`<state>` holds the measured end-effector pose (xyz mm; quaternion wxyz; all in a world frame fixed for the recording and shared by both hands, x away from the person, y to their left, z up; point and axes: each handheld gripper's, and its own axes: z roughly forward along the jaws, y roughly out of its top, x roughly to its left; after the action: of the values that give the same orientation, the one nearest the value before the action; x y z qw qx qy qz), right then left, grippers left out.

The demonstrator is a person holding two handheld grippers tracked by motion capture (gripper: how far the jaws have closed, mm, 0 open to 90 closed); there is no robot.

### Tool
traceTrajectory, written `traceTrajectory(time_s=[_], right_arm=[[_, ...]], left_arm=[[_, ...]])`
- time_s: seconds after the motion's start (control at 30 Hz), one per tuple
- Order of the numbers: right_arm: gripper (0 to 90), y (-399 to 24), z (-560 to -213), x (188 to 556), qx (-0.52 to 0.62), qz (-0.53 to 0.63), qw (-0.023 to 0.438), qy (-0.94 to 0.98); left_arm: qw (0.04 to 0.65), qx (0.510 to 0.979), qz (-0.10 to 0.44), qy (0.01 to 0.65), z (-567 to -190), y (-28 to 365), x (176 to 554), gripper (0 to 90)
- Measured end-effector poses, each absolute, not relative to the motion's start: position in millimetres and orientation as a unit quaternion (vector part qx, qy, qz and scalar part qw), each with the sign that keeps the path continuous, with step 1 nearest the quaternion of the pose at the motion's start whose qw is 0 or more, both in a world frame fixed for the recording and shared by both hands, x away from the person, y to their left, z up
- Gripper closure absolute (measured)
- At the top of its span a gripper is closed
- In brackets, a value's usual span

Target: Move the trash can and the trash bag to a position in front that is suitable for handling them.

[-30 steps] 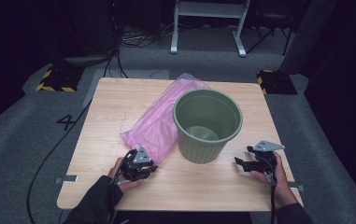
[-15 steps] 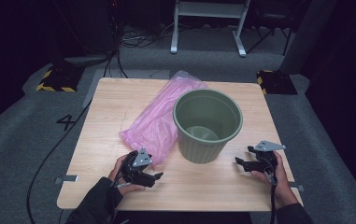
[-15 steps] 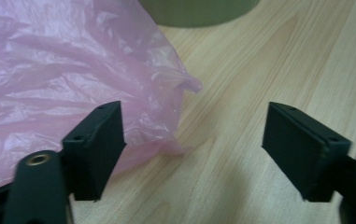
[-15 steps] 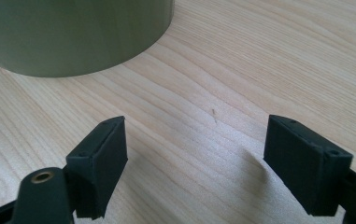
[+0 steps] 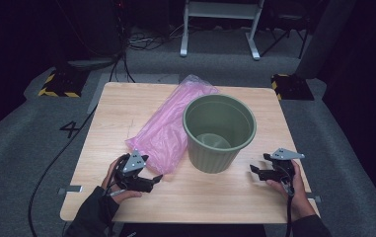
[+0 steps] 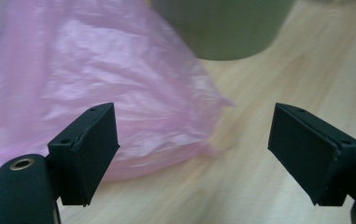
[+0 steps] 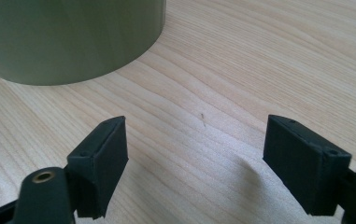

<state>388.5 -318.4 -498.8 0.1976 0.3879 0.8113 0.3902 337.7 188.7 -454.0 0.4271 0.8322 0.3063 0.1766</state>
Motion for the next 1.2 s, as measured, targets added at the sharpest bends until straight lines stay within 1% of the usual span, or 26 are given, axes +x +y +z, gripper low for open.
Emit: traceTrajectory(time_s=[0.07, 0.1, 0.13, 0.27, 0.3, 0.33, 0.4, 0.43, 0.53, 0.6, 0.63, 0.67, 0.7, 0.73, 0.77, 0.8, 0.83, 0.87, 1.0, 1.03, 1.13, 1.2], right_arm=[[22.0, -318.5, -499.3, 389.0, 0.389, 0.389, 0.197, 0.812], [22.0, -318.5, -499.3, 389.0, 0.389, 0.389, 0.197, 0.812], [22.0, -318.2, -499.9, 389.2, 0.389, 0.39, 0.193, 0.812], [22.9, -317.1, -501.0, 389.8, 0.39, 0.387, 0.193, 0.813], [22.9, -317.1, -501.0, 389.8, 0.39, 0.387, 0.193, 0.813], [24.5, -316.7, -501.4, 390.0, 0.389, 0.387, 0.19, 0.814], [24.5, -316.6, -501.4, 390.0, 0.388, 0.386, 0.19, 0.815], [24.8, -316.8, -501.4, 390.0, 0.389, 0.387, 0.191, 0.814], [24.8, -316.7, -501.4, 390.1, 0.389, 0.386, 0.191, 0.814], [25.0, -316.4, -501.5, 389.7, 0.389, 0.385, 0.192, 0.814], [25.0, -316.4, -501.5, 389.7, 0.389, 0.385, 0.192, 0.814], [25.0, -316.6, -501.5, 389.4, 0.389, 0.385, 0.193, 0.814], [25.0, -316.9, -501.3, 389.1, 0.389, 0.385, 0.193, 0.814], [25.2, -317.2, -501.3, 389.0, 0.389, 0.386, 0.191, 0.814], [25.3, -317.2, -501.3, 389.1, 0.388, 0.386, 0.191, 0.815], [25.3, -317.2, -501.3, 389.1, 0.388, 0.386, 0.191, 0.815], [25.3, -316.8, -501.5, 389.2, 0.387, 0.385, 0.191, 0.816], [25.4, -316.6, -501.5, 389.1, 0.387, 0.384, 0.192, 0.816], [25.4, -316.6, -501.5, 389.1, 0.385, 0.384, 0.192, 0.817], [25.5, -316.6, -501.5, 389.1, 0.385, 0.383, 0.193, 0.817], [25.4, -316.0, -501.5, 389.3, 0.382, 0.384, 0.194, 0.818], [24.8, -315.5, -501.0, 388.8, 0.379, 0.392, 0.191, 0.816]], left_arm=[[0.428, 0.82, 0.19, 0.328, -454.0, 198.0, 343.6, 15.5], [0.428, 0.82, 0.19, 0.328, -454.0, 198.0, 343.6, 15.6], [0.423, 0.807, 0.206, 0.356, -455.6, 206.4, 351.5, 15.5], [0.411, 0.796, 0.212, 0.39, -462.5, 221.9, 370.0, 15.6], [0.411, 0.796, 0.212, 0.39, -462.5, 221.9, 370.0, 15.6], [0.408, 0.792, 0.206, 0.406, -467.0, 228.8, 379.1, 15.7], [0.405, 0.788, 0.204, 0.416, -468.9, 231.0, 382.4, 15.7], [0.397, 0.778, 0.188, 0.449, -474.2, 238.2, 394.1, 16.0], [0.396, 0.773, 0.184, 0.461, -479.5, 243.2, 401.6, 17.4], [0.377, 0.775, 0.189, 0.471, -487.3, 246.8, 409.9, 23.0], [0.377, 0.775, 0.189, 0.471, -487.3, 246.8, 409.9, 24.8], [0.376, 0.776, 0.186, 0.472, -489.2, 248.0, 411.6, 24.8], [0.373, 0.776, 0.183, 0.475, -490.5, 249.1, 412.9, 28.3], [0.366, 0.776, 0.182, 0.48, -491.7, 250.7, 413.9, 29.7], [0.366, 0.776, 0.182, 0.48, -491.7, 250.7, 413.9, 34.0], [0.365, 0.78, 0.177, 0.477, -492.3, 251.6, 414.0, 34.0], [0.366, 0.78, 0.172, 0.478, -493.0, 251.4, 413.9, 36.5], [0.36, 0.785, 0.17, 0.474, -493.7, 251.2, 413.9, 36.7], [0.341, 0.801, 0.177, 0.459, -496.9, 247.3, 411.0, 50.4], [0.337, 0.804, 0.178, 0.456, -496.4, 246.8, 409.9, 52.0], [0.351, 0.801, 0.163, 0.457, -496.5, 247.5, 407.4, 59.3], [0.349, 0.804, 0.164, 0.453, -496.3, 247.3, 405.4, 61.7]])
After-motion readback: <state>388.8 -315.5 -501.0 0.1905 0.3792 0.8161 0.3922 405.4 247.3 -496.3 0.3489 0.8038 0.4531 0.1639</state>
